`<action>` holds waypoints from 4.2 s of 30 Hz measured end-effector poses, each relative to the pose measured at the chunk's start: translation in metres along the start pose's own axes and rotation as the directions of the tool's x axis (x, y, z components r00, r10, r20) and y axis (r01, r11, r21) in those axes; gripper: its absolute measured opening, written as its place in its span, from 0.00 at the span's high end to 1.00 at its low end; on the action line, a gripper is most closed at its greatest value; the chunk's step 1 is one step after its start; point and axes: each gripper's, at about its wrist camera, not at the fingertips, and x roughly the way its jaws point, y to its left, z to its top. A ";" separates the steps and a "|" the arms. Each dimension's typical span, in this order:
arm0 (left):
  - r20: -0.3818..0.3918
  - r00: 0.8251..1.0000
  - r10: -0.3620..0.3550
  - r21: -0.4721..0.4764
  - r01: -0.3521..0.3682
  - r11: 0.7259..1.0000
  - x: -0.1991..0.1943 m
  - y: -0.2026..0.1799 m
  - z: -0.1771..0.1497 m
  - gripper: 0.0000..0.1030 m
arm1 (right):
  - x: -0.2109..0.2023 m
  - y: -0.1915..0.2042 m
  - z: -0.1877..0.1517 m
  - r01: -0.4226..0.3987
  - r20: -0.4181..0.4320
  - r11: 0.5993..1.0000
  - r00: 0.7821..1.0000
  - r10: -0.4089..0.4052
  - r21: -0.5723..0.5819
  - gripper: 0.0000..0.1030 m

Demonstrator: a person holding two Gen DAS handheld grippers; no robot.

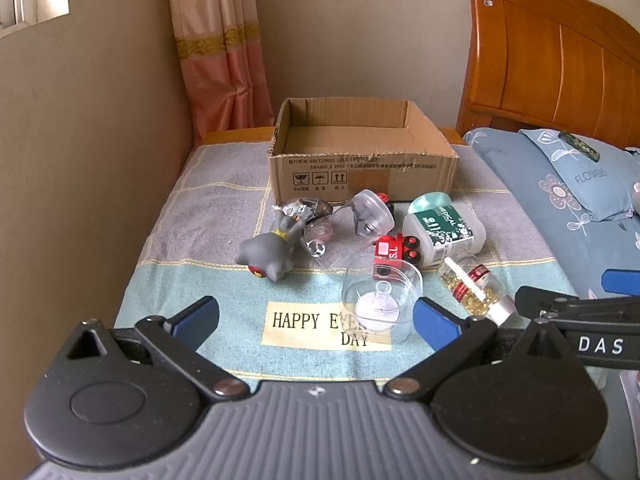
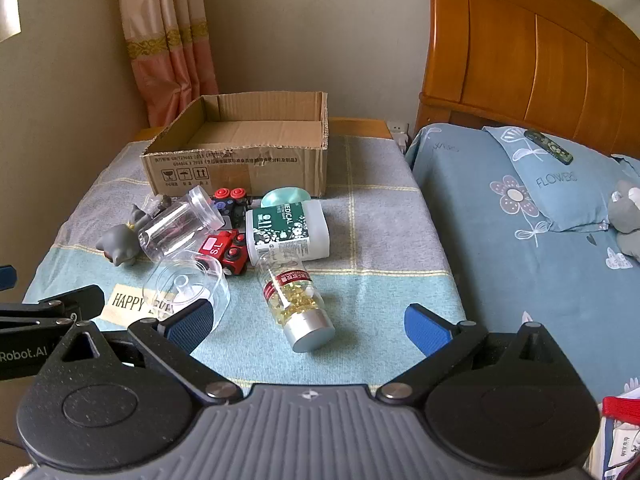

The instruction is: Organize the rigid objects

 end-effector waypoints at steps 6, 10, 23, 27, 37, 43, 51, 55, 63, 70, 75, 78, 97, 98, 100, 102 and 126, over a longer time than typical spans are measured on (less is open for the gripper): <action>0.007 1.000 -0.001 0.002 0.001 1.000 -0.002 0.004 -0.002 0.01 | 0.003 0.004 -0.005 -0.001 0.004 1.000 1.000 0.001 0.000 0.00; 0.006 1.000 0.002 0.004 -0.002 1.000 -0.002 0.004 -0.002 0.01 | 0.001 0.003 -0.005 -0.003 0.005 1.000 1.000 0.003 0.001 0.00; 0.012 1.000 0.001 0.008 -0.001 1.000 -0.004 0.003 -0.004 0.01 | -0.001 0.001 -0.004 -0.005 0.010 1.000 1.000 0.005 0.002 0.00; 0.010 1.000 -0.001 0.007 0.001 1.000 -0.003 0.002 -0.003 0.01 | -0.001 0.000 -0.004 -0.005 0.011 1.000 1.000 0.005 0.004 0.00; 0.013 1.000 -0.001 0.007 0.001 1.000 -0.004 0.001 -0.003 0.01 | -0.002 0.001 -0.004 -0.005 0.015 1.000 1.000 0.005 0.005 0.00; 0.014 1.000 -0.004 0.009 0.004 1.000 -0.004 0.001 -0.003 0.01 | -0.002 0.000 -0.005 -0.004 0.017 1.000 1.000 0.004 0.007 0.00; 0.019 1.000 -0.013 0.020 0.012 1.000 -0.004 0.000 -0.002 0.01 | -0.003 -0.001 -0.004 -0.002 0.020 1.000 1.000 0.002 0.003 0.00; 0.029 0.999 -0.017 0.033 0.016 0.999 -0.003 -0.001 -0.001 0.01 | -0.003 -0.002 -0.003 0.002 0.027 1.000 1.000 -0.002 -0.005 0.00; 0.035 0.998 -0.050 0.060 0.048 0.997 0.001 -0.002 0.002 0.01 | 0.002 -0.002 -0.002 0.009 0.031 1.000 0.999 -0.008 -0.019 0.00; 0.018 0.997 -0.071 0.106 0.069 0.992 0.013 -0.001 0.002 0.01 | 0.014 -0.008 -0.004 0.003 0.040 0.997 0.999 0.000 -0.072 0.00; 0.009 0.994 -0.107 0.131 0.105 0.986 0.021 0.000 0.002 0.01 | 0.021 -0.013 -0.007 -0.047 0.057 0.992 0.997 0.054 -0.118 0.00; 0.011 0.989 -0.149 0.154 0.145 0.977 0.028 -0.001 0.002 0.01 | 0.029 -0.017 -0.011 -0.057 0.072 0.986 0.995 0.069 -0.157 0.00; -0.132 0.956 -0.261 0.203 0.284 0.937 0.116 -0.017 -0.010 0.01 | 0.111 -0.025 -0.033 -0.146 -0.087 0.973 0.987 0.132 -0.180 0.00; -0.137 0.959 -0.248 0.198 0.272 0.942 0.120 -0.016 -0.011 0.01 | 0.112 -0.028 -0.032 -0.144 -0.091 0.974 0.987 0.130 -0.172 0.00; -0.153 0.958 -0.241 0.190 0.268 0.944 0.125 -0.013 -0.013 0.01 | 0.115 -0.033 -0.032 -0.130 -0.097 0.978 0.989 0.115 -0.164 0.00; -0.164 0.954 -0.250 0.175 0.277 0.945 0.125 -0.008 -0.015 0.01 | 0.116 -0.040 -0.033 -0.123 -0.103 0.980 0.989 0.108 -0.158 0.00; -0.184 0.912 -0.365 0.260 0.404 0.877 0.139 -0.006 -0.013 0.01 | 0.126 -0.065 -0.034 -0.098 -0.118 0.988 0.989 0.084 -0.122 0.00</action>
